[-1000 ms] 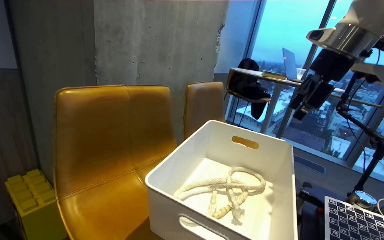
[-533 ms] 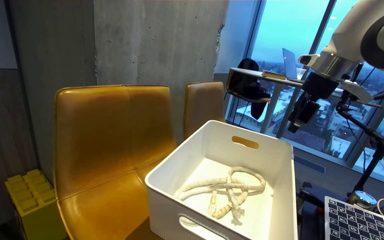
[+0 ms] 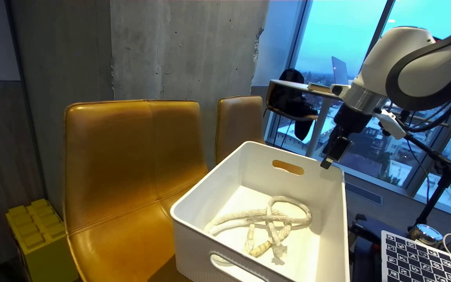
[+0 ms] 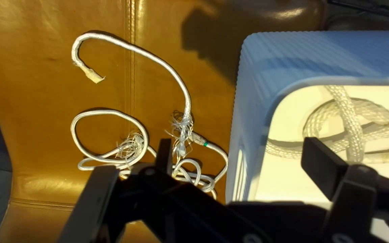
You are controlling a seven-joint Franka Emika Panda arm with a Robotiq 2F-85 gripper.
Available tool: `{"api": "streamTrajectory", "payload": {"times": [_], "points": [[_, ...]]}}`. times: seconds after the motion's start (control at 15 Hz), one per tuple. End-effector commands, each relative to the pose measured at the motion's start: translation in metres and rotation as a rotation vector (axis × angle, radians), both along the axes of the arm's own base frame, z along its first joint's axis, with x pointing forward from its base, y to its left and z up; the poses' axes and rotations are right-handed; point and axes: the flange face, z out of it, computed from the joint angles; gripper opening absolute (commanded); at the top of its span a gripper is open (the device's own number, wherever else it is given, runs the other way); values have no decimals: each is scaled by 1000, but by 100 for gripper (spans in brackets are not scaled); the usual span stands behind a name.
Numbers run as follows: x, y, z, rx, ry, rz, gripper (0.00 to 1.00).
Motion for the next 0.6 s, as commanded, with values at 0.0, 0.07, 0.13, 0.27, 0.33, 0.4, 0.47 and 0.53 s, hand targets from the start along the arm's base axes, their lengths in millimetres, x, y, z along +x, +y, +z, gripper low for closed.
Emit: {"api": "streamTrajectory", "payload": {"times": [0.0,0.07,0.13,0.27,0.33,0.4,0.47,0.53], "points": [[11,-6,-21,-24,4,4,68],[13,-7,-25,-25,8,3,61],[14,-7,-27,-24,13,0,52],[14,-4,-29,-26,23,-2,36],[11,2,-28,-22,31,-4,30],[5,12,-24,-22,28,2,22],[-1,24,-22,-23,24,8,15],[-7,38,-22,-23,20,18,8]]}}
